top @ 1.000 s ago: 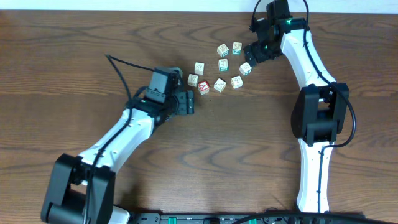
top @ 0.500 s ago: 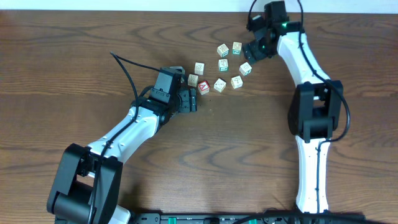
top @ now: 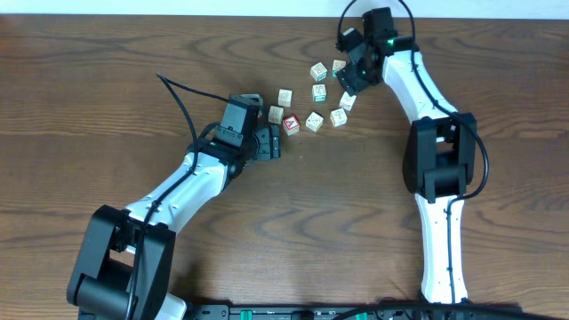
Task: Lift 5 blocks
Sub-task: 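Grasp the B hammer block with the right gripper and lift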
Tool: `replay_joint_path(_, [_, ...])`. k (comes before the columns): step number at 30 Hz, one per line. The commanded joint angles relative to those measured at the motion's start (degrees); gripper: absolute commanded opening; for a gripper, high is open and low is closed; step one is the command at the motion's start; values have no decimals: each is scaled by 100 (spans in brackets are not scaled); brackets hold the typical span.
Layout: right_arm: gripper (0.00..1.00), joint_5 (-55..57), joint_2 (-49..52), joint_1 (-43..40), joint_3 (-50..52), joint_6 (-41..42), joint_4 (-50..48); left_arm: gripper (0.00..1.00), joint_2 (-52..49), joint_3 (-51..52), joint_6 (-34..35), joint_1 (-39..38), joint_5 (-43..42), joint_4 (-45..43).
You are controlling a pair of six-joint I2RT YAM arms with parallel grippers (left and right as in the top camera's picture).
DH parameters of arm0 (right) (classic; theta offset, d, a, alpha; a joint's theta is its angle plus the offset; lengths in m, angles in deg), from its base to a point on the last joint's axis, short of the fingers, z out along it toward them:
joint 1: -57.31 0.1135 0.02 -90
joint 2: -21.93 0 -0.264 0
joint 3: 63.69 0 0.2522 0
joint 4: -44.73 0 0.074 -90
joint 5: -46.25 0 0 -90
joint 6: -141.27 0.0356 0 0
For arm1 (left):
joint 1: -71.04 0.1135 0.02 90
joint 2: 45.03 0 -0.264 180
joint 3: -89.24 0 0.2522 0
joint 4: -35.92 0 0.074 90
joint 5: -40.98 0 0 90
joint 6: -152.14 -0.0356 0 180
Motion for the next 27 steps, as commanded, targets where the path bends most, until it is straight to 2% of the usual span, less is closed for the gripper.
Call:
replay_joint_path(1, [77, -39, 116, 125, -72, -229, -101, 83, -2, -168, 55, 9, 76, 0])
replay_joint_path(8, [53, 11, 116, 90, -72, -208, -79, 83, -2, -168, 55, 9, 76, -2])
replay_joint_path(15, [40, 11, 116, -44, -72, -9, 153, 83, -2, -168, 55, 9, 76, -2])
replay_joint_path(24, [11, 289, -214, -87, -74, 981, 273, 83, -2, -168, 42, 7, 74, 2])
replay_joint_path(27, [4, 286, -566, -90, -74, 1250, 382, 83, -2, -170, -262, -11, 63, -4])
